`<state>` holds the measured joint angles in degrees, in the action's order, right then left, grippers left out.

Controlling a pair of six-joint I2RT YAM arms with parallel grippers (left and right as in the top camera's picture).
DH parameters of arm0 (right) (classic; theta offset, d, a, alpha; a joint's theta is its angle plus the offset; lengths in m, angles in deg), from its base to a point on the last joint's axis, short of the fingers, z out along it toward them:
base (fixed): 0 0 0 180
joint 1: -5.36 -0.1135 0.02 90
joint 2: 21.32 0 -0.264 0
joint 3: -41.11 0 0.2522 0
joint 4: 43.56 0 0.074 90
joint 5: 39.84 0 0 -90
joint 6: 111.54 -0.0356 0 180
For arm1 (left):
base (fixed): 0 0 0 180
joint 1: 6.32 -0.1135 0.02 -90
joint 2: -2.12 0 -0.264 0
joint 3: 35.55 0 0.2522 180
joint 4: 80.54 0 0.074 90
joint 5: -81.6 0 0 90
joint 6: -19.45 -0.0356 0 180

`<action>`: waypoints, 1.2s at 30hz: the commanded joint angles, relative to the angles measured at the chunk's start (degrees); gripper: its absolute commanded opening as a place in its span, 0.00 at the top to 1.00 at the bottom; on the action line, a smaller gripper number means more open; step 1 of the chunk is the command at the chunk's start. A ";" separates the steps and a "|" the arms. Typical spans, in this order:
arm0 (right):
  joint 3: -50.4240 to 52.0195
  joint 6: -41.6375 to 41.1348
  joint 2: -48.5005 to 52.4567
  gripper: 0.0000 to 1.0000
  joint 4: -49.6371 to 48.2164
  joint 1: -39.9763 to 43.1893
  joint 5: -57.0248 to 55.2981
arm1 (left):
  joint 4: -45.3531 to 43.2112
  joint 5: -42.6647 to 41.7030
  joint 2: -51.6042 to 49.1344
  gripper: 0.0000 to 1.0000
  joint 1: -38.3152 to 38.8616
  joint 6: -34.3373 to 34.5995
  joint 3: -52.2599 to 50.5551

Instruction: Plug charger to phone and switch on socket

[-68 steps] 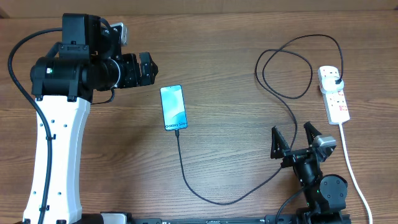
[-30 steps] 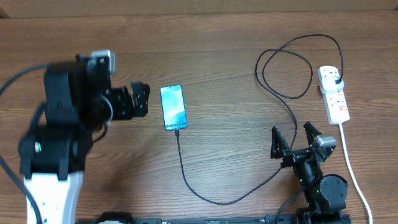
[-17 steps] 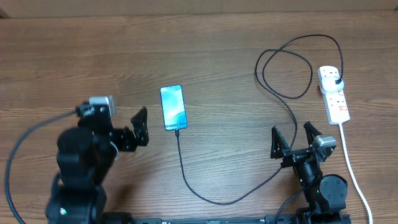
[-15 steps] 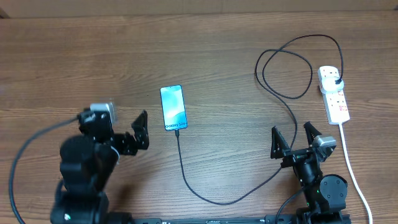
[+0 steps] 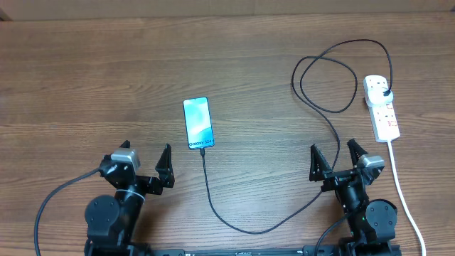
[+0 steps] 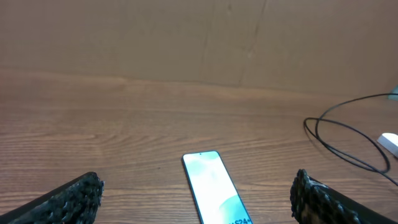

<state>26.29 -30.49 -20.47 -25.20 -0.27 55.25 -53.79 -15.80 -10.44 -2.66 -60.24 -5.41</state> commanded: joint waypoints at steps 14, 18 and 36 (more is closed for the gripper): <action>0.61 0.26 -0.68 0.00 -0.24 0.24 -0.50 | -11.23 4.63 10.45 0.00 -0.28 -6.56 -11.63; 0.61 0.26 -0.68 0.00 -0.24 0.24 -0.50 | -11.58 4.63 12.04 0.00 -0.28 -6.56 -14.05; 0.61 0.26 -0.68 0.00 -0.24 0.24 -0.50 | -8.68 4.87 12.31 0.00 -0.26 -6.49 -16.11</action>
<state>26.29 -30.52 -20.47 -25.20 -0.27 55.22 -62.44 -11.96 1.26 -2.66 -65.23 -21.10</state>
